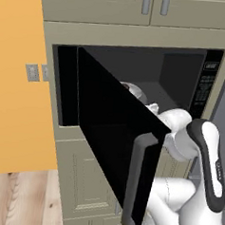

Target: Retrieve the reheated potato from the microwave, then place the potato, cheese, and condiment on the cutting board.

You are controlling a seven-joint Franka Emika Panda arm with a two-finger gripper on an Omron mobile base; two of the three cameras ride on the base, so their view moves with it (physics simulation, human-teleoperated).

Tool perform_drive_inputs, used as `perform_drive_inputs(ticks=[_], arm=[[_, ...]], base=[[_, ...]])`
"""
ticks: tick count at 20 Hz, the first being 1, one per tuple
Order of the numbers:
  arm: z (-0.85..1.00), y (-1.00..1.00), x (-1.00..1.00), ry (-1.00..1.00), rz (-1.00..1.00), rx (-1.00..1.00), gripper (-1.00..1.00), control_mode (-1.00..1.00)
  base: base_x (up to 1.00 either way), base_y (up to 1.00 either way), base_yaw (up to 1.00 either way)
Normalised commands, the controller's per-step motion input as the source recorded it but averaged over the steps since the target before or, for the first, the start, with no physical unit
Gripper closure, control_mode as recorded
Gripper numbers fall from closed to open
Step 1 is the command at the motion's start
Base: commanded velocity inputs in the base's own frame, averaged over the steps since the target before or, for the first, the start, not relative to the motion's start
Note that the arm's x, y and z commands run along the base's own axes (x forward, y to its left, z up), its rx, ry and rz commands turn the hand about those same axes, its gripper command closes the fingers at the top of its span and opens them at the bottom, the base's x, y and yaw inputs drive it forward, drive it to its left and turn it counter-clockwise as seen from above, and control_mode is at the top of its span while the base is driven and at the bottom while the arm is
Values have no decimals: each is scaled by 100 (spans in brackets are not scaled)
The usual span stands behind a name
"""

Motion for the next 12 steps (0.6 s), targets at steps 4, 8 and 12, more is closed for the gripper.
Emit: perform_drive_inputs(ticks=[4,8,12], arm=[[-23,70,-14,-1,4,12,-100,-100],[-10,60,-3,-4,2,10,-100,-100],[4,34,5,-10,0,3,-100,-100]], base=[[0,0,0],[0,0,0],[0,0,0]])
